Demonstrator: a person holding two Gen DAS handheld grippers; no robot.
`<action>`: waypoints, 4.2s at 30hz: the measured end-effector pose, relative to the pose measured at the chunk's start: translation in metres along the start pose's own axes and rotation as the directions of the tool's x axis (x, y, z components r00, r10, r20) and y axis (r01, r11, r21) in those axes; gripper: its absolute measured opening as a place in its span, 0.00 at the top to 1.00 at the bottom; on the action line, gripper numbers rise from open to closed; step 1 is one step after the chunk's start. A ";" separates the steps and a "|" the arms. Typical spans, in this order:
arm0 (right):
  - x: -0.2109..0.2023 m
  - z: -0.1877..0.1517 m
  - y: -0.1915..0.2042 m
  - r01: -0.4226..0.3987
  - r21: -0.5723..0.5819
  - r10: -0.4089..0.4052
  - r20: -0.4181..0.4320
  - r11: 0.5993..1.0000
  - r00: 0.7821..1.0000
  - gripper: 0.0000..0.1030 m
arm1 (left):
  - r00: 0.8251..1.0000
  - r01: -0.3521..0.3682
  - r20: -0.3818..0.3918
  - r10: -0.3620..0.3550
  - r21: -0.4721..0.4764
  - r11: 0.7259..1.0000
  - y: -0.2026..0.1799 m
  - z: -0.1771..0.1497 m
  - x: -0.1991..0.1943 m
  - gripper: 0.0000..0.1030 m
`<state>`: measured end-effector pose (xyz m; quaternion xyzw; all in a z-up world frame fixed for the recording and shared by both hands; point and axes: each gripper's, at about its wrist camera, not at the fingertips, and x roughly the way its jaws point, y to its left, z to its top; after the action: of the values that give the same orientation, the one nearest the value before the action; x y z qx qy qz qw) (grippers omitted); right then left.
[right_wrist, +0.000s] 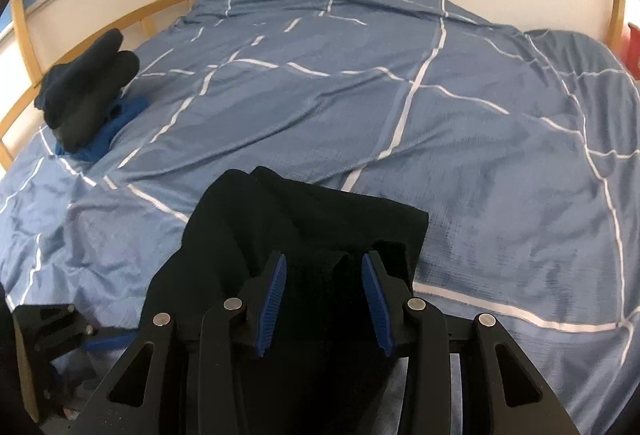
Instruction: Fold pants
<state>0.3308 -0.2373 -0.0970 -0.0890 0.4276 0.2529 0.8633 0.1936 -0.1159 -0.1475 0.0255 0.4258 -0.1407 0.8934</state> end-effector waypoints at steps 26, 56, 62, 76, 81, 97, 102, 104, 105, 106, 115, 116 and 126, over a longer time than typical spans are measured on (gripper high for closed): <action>-0.043 -0.021 -0.034 0.181 0.267 -0.208 0.077 0.946 0.975 0.57 | 0.999 -0.032 -0.022 0.033 0.057 0.998 -0.009 0.000 0.003 0.91; -0.120 -0.145 0.039 0.115 0.736 -0.412 0.236 0.667 0.880 0.26 | 0.989 -0.047 0.140 0.051 -0.032 0.998 0.065 0.052 -0.065 0.37; -0.109 -0.152 0.048 0.051 0.806 -0.450 0.275 0.589 0.850 0.25 | 0.992 0.009 0.127 -0.005 -0.035 0.999 0.082 0.071 -0.042 0.37; -0.090 -0.148 0.043 0.045 0.820 -0.449 0.266 0.570 0.853 0.25 | 0.996 0.028 0.088 -0.027 -0.004 1.000 0.084 0.074 -0.017 0.37; -0.087 -0.141 0.029 0.038 0.814 -0.437 0.271 0.579 0.857 0.26 | 0.995 0.019 0.097 -0.019 0.003 1.000 0.084 0.076 -0.019 0.37; -0.063 -0.158 0.024 -0.015 0.827 -0.327 0.239 0.562 0.914 0.25 | 0.999 0.027 0.047 -0.027 0.007 1.000 0.079 0.071 -0.001 0.37; -0.059 -0.155 0.022 -0.043 0.834 -0.312 0.253 0.550 0.916 0.25 | 0.999 0.032 0.042 -0.033 0.032 0.999 0.081 0.076 0.007 0.37; -0.058 -0.153 0.021 -0.046 0.837 -0.313 0.253 0.545 0.915 0.25 | 0.998 0.050 0.044 -0.051 0.043 0.998 0.081 0.081 0.010 0.37; -0.057 -0.152 0.021 -0.048 0.840 -0.315 0.256 0.541 0.914 0.25 | 0.997 0.064 0.042 -0.066 0.044 0.997 0.080 0.085 0.014 0.37; -0.056 -0.152 0.021 -0.050 0.842 -0.318 0.258 0.538 0.913 0.25 | 0.996 0.078 0.039 -0.080 0.045 0.996 0.080 0.089 0.018 0.37; -0.048 -0.142 0.021 -0.025 0.848 -0.343 0.241 0.529 0.908 0.25 | 0.991 0.130 0.000 -0.130 0.066 0.989 0.073 0.118 0.059 0.38; -0.047 -0.141 0.020 -0.022 0.850 -0.344 0.236 0.526 0.909 0.26 | 0.992 0.129 -0.004 -0.129 0.073 0.989 0.072 0.120 0.063 0.38; -0.042 -0.137 0.020 0.025 0.847 -0.363 0.201 0.530 0.910 0.28 | 0.979 0.195 -0.070 -0.193 0.021 0.981 0.075 0.117 0.094 0.56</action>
<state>0.2046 -0.2859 -0.1474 0.3275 0.3199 -0.0667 0.8865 0.3587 -0.0847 -0.1513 0.0010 0.4543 -0.2323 0.8600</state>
